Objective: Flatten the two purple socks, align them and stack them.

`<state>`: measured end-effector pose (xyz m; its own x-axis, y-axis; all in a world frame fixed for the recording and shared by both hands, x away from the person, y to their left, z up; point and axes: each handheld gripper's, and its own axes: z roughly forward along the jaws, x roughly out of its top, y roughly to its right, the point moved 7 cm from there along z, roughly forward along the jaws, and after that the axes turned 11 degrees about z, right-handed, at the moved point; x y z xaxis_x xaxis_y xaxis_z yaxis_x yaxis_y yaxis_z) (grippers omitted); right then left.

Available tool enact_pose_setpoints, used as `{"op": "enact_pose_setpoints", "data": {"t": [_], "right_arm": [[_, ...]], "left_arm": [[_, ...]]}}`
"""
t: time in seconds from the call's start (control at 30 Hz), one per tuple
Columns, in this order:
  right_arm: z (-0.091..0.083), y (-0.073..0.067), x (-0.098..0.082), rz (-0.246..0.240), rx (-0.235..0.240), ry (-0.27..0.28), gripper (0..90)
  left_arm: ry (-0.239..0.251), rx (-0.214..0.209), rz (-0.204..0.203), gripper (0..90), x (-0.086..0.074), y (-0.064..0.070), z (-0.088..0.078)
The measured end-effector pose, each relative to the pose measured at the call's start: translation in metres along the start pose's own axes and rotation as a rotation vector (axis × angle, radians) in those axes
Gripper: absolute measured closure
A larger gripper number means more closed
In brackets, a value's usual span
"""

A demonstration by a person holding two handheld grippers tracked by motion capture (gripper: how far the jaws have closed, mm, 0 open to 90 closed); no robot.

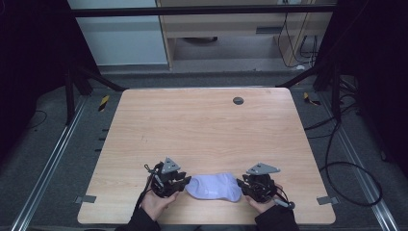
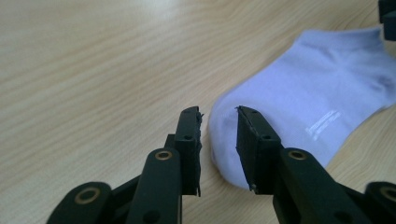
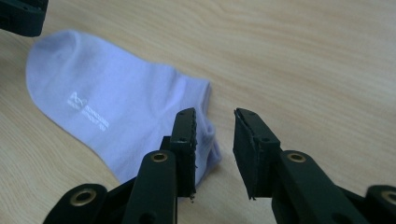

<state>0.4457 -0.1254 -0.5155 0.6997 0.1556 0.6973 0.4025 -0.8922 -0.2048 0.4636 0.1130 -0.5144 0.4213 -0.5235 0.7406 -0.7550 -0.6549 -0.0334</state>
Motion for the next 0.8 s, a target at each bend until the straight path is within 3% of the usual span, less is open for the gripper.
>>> {"op": "enact_pose_setpoints", "data": {"t": [0.17,0.27,0.4,0.57,0.8], "right_arm": [[0.001,-0.008,0.004,-0.026,0.054,0.057,74.9],[0.006,-0.012,0.003,-0.037,0.077,0.049,78.9],[0.024,-0.018,-0.008,-0.046,0.128,-0.018,86.5],[0.034,-0.014,-0.013,-0.058,0.102,-0.062,89.6],[0.029,-0.014,-0.01,-0.051,0.116,-0.041,87.7]], "left_arm": [[0.041,-0.005,0.048,71.6,0.01,0.012,0.004],[0.029,-0.004,0.076,74.3,0.011,0.019,0.014],[-0.015,-0.019,0.096,77.9,0.005,0.027,0.028],[-0.036,-0.021,0.106,79.1,-0.001,0.03,0.035],[-0.009,-0.012,0.091,74.7,0.003,0.025,0.029]]}}
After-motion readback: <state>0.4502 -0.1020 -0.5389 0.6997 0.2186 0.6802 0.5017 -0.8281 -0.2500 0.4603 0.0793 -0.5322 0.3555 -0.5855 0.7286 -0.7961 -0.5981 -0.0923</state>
